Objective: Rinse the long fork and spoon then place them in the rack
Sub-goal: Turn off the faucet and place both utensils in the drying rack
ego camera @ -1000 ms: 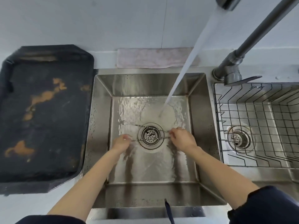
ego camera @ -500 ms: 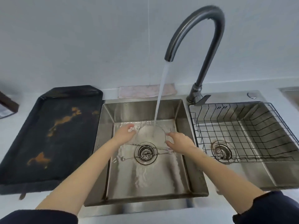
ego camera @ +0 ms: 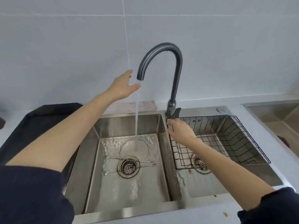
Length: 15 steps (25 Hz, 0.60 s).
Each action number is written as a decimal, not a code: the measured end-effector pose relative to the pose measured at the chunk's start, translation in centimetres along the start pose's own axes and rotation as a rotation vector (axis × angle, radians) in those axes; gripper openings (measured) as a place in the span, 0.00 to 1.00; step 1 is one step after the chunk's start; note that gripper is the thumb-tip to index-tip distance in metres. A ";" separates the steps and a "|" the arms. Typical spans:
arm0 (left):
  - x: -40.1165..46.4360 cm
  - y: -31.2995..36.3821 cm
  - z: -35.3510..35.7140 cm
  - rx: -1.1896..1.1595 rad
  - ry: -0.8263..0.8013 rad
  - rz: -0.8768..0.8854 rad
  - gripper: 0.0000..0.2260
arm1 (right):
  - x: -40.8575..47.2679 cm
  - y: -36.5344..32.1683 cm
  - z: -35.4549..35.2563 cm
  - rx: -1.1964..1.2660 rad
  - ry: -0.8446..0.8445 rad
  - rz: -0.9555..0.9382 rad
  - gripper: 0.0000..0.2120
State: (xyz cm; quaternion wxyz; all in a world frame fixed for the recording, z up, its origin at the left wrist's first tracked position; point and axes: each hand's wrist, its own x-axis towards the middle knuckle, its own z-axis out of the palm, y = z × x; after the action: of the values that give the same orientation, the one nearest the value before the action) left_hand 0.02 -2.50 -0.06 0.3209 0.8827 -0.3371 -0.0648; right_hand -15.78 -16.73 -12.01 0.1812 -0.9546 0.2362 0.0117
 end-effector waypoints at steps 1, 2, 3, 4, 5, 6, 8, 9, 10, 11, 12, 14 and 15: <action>0.5 1.1 0.0 -0.043 0.040 0.011 0.28 | 0.1 0.6 -0.5 0.013 0.029 0.004 0.17; 0.9 2.1 0.0 -0.073 0.074 0.026 0.28 | 0.2 1.1 -0.7 0.025 0.051 0.007 0.16; 1.3 2.9 0.1 -0.085 0.104 0.047 0.26 | 0.3 1.5 -0.9 0.035 0.069 0.006 0.15; 1.7 3.7 0.4 -0.075 0.128 0.070 0.25 | 0.5 2.0 -1.1 0.039 0.080 0.003 0.15; 2.1 4.3 0.7 -0.043 0.145 0.087 0.23 | 0.8 2.5 -1.3 0.039 0.086 0.003 0.14; 2.5 4.8 1.1 -0.010 0.162 0.093 0.22 | 1.1 2.9 -1.5 0.038 0.090 0.005 0.15; 3.5 5.4 1.6 0.007 0.195 0.079 0.21 | 2.1 3.6 -1.9 0.041 0.102 0.011 0.16; 3.9 5.5 1.8 -0.006 0.210 0.063 0.20 | 2.7 3.8 -2.1 0.045 0.107 0.015 0.17; 4.1 5.6 1.9 -0.024 0.225 0.052 0.18 | 3.2 4.0 -2.4 0.046 0.112 0.017 0.17; 4.4 5.6 2.0 -0.042 0.242 0.052 0.14 | 3.9 4.2 -2.6 0.051 0.118 0.015 0.17; 4.7 5.4 2.1 -0.057 0.260 0.066 0.12 | 4.6 4.3 -2.7 0.059 0.124 0.011 0.17; 4.8 4.7 2.6 -0.044 0.297 0.110 0.12 | 5.6 4.5 -2.8 0.076 0.139 0.001 0.15; 4.7 4.4 2.8 -0.020 0.319 0.131 0.13 | 6.0 4.6 -2.8 0.082 0.150 -0.002 0.13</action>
State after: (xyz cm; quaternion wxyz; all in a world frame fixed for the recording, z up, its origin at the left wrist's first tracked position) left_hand 0.30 -9.45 0.92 0.3827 0.8546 -0.3383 0.0937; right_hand -12.69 -24.17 -11.56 0.2019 -0.9448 0.2486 -0.0697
